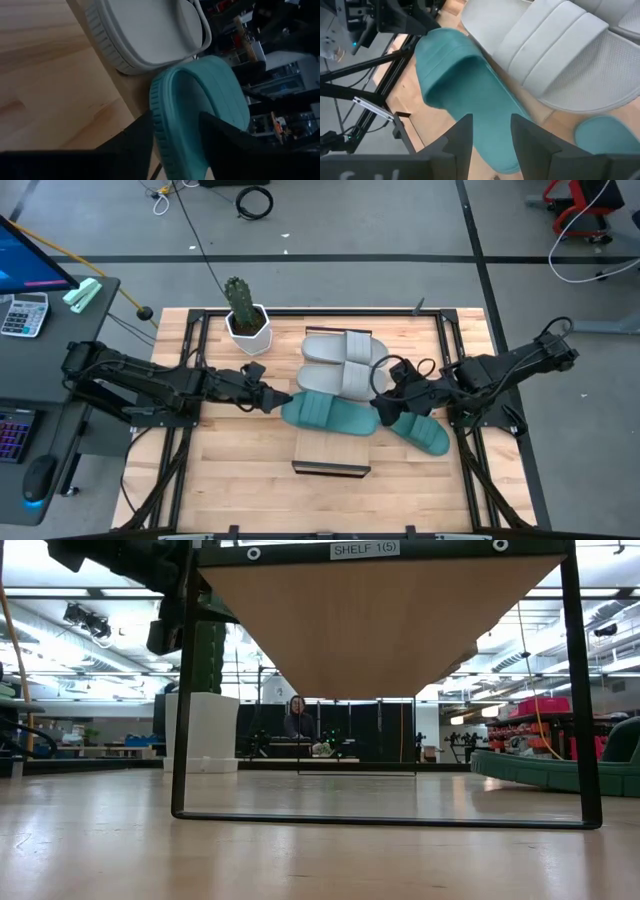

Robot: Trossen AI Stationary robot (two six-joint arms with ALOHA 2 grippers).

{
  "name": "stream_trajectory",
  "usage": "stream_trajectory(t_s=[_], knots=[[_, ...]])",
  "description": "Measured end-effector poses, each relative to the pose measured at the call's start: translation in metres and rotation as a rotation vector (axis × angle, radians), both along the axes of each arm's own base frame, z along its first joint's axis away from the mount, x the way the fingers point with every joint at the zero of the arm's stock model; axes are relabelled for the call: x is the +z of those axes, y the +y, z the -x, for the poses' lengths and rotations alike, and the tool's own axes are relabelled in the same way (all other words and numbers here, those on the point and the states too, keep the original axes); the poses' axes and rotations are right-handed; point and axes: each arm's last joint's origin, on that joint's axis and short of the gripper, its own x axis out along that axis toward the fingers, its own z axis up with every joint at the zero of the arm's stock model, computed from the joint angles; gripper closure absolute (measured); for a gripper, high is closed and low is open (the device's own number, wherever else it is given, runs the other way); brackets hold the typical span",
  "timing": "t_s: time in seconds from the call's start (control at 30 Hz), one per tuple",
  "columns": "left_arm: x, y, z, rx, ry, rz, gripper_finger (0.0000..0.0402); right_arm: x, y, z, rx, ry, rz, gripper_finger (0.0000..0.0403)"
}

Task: Pick and place slides into the shelf
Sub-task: Put the bottom green slipper onto the shelf

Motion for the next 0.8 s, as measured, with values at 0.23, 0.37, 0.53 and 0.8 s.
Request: stream_trajectory(t_s=[0.23, 0.37, 0.53, 0.8], knots=[[-0.007, -0.002, 0.003, -0.032, 0.084, -0.015, 0.0341, 0.0, 0.0, -0.001, -0.001, 0.0, 0.001, 0.0263], [-0.011, -0.002, 0.005, -0.036, 0.121, -0.029, 0.0385, 0.0, 0.0, -0.001, -0.007, -0.005, 0.006, 0.0263], [-0.01, -0.002, 0.005, -0.052, 0.121, -0.031, 0.0385, 0.001, 0.0, -0.002, -0.008, -0.019, 0.001, 0.0263], [-0.013, -0.002, 0.006, -0.059, 0.156, -0.013, 0.0282, 0.001, 0.0, -0.002, -0.009, -0.022, -0.001, 0.0263]])
